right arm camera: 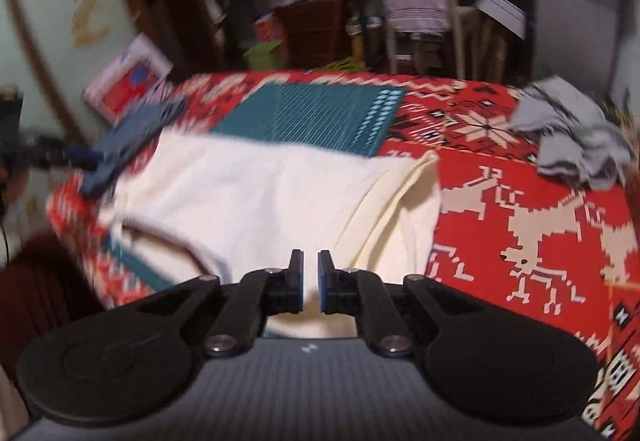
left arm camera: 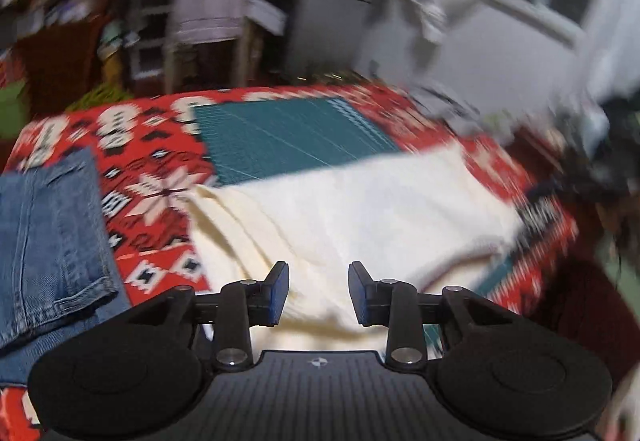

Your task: Fold clothes

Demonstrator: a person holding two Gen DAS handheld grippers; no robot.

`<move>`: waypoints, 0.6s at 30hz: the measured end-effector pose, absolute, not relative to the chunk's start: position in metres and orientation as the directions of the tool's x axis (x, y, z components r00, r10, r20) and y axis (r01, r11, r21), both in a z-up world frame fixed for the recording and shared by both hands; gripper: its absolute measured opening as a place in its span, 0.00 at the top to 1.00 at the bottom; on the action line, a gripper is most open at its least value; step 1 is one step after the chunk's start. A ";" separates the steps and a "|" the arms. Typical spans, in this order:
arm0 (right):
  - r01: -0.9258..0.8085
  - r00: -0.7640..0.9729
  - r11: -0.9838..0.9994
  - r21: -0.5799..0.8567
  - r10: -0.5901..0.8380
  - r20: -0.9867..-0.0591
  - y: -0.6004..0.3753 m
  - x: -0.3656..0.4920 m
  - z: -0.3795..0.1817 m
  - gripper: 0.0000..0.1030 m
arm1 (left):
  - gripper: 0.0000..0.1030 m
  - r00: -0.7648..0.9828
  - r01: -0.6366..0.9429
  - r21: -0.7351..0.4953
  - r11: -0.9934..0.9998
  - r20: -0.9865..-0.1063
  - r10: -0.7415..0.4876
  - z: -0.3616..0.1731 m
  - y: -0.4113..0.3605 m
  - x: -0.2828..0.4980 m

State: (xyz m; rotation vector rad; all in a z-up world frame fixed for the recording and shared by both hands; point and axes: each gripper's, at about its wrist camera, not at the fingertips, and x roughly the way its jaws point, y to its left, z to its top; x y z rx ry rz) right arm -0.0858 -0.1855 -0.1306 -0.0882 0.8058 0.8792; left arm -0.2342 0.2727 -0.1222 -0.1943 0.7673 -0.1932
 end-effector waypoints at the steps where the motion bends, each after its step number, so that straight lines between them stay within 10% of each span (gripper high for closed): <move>1: -0.696 0.379 0.668 0.263 0.653 -0.656 -0.186 -0.078 -0.131 0.89 | 0.69 0.707 0.077 -0.259 0.963 -0.667 -0.236 -0.124 0.278 -0.227; 18: -0.425 0.421 0.780 0.460 0.620 -0.662 -0.163 0.045 -0.184 0.69 | 0.63 0.705 -0.159 -0.512 0.844 -0.658 -0.266 -0.173 0.344 -0.133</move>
